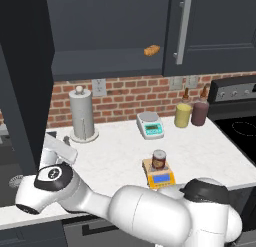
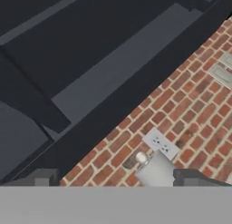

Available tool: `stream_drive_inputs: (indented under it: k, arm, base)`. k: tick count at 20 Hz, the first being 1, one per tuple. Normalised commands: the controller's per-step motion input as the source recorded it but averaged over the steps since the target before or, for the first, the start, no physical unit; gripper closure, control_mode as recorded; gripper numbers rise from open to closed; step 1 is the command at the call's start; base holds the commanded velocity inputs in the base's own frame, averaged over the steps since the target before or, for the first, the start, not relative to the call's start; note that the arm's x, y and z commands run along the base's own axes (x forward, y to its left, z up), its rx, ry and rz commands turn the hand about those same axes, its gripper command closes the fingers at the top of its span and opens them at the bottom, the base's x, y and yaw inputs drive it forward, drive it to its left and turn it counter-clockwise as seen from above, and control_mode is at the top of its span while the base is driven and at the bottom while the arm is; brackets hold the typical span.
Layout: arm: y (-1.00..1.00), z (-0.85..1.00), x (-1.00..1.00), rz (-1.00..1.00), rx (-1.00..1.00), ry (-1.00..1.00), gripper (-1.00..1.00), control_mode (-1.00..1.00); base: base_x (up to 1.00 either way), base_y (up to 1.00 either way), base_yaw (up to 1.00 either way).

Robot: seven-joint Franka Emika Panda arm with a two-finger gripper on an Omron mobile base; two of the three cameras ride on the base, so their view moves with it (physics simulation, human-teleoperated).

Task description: Pick the canned food and place it on the digital scale for weighing, and close the cabinet.

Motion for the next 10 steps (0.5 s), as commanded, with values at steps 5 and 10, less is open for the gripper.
stream_drive_inputs:
  k: [5,10]
  arm:
    - [0.18,0.05,-0.15,0.0,0.0,-0.06,-1.0,-1.0]
    - [0.08,0.02,-0.19,0.02,0.0,-0.11,-1.0,-1.0]
  base:
    - [0.0,0.0,0.0]
    - [0.0,0.0,0.0]
